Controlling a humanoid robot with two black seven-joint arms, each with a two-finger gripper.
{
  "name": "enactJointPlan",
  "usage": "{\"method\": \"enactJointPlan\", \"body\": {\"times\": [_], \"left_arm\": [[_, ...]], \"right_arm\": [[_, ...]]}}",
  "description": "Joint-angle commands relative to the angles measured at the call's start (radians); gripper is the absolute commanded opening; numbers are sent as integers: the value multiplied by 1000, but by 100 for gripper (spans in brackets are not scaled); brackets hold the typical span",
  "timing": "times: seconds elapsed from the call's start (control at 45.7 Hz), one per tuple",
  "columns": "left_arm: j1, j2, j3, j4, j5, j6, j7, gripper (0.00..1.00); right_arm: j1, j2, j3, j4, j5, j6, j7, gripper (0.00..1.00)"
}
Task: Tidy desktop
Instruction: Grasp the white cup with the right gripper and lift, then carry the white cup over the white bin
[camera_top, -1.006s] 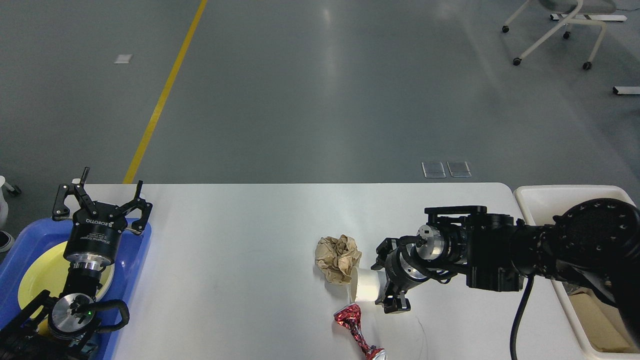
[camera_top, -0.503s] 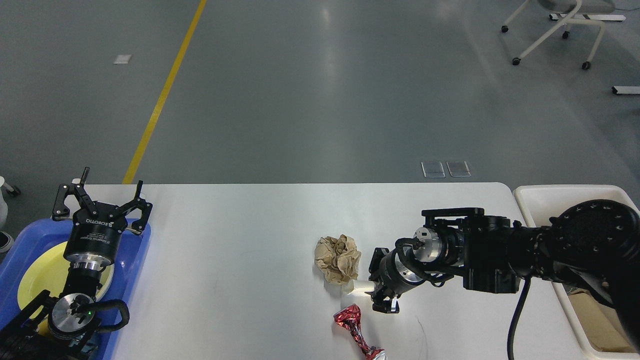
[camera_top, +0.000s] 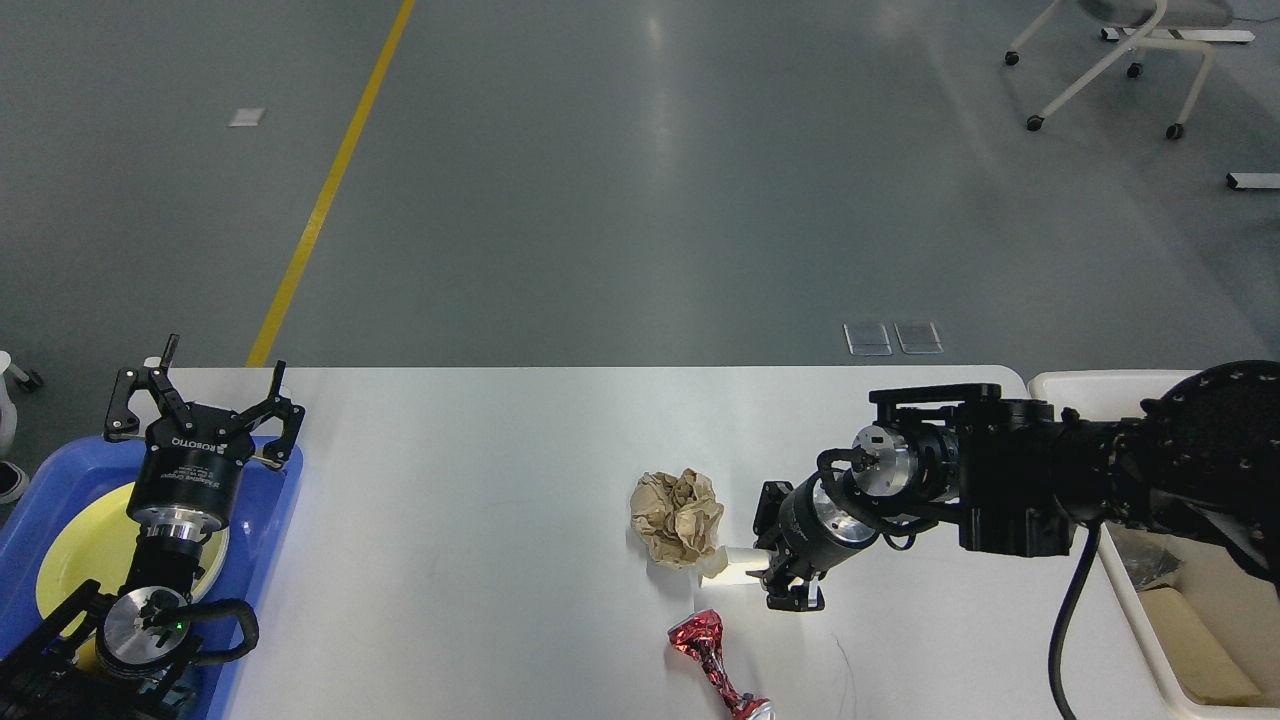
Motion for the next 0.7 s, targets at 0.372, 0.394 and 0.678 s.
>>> {"method": "enactJointPlan", "body": {"times": [0.372, 0.394, 0.678], "left_arm": [[0, 0, 0, 0, 0, 0, 0, 96], [0, 0, 0, 0, 0, 0, 0, 96], [0, 0, 0, 0, 0, 0, 0, 96]], "right_arm": [[692, -85, -423, 373, -496, 538, 5, 0], [728, -89, -425, 399, -538, 552, 5, 0], [1116, -134, -415, 748, -708, 612, 5, 0]]}}
